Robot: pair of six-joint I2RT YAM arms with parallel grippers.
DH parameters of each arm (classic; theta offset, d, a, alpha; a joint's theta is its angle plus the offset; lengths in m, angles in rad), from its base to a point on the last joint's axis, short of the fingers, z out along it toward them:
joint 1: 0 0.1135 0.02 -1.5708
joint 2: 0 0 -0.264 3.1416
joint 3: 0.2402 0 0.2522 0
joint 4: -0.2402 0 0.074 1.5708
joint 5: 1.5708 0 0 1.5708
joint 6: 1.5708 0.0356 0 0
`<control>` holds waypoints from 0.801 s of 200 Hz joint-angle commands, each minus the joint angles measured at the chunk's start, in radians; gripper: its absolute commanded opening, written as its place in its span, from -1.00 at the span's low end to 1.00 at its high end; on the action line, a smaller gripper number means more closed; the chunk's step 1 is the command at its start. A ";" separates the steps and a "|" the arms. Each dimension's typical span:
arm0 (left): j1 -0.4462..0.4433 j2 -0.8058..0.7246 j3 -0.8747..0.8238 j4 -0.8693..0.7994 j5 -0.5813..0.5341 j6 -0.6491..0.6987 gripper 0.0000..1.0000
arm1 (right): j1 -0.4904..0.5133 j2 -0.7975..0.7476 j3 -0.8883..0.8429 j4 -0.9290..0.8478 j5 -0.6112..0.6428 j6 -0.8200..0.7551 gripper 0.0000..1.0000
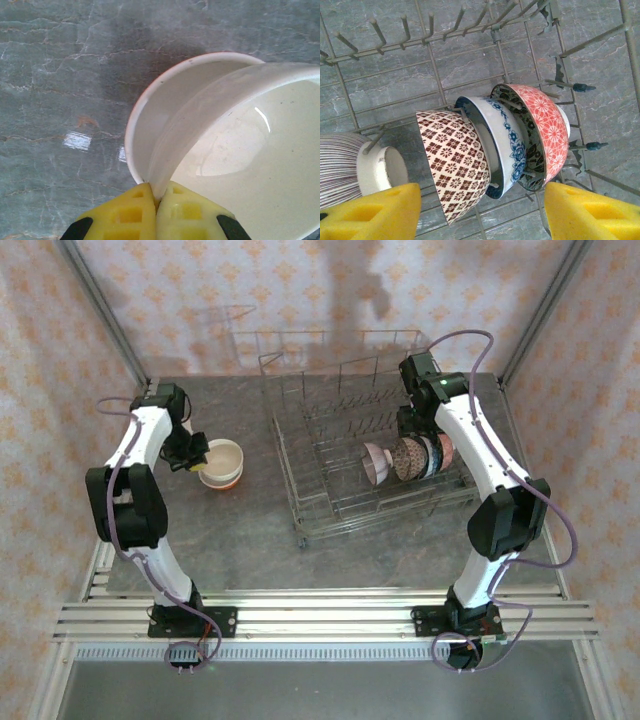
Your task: Load the bowls into the dish rack
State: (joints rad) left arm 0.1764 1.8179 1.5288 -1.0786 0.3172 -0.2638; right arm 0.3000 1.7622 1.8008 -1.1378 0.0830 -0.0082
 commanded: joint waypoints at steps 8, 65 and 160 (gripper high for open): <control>-0.009 -0.068 -0.015 0.040 0.064 -0.008 -1.00 | 0.012 -0.004 0.049 -0.037 -0.032 0.033 0.32; -0.009 -0.141 -0.036 0.067 0.096 0.010 -1.00 | 0.113 0.068 0.173 -0.088 -0.030 0.071 0.32; -0.002 -0.359 0.057 0.158 0.294 -0.040 -1.00 | 0.234 0.106 0.424 -0.078 -0.173 0.128 0.31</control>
State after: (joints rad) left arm 0.1764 1.5127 1.5116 -1.0084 0.4931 -0.2649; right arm 0.5114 1.8599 2.1784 -1.1995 -0.0399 0.0944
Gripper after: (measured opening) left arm 0.046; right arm 0.654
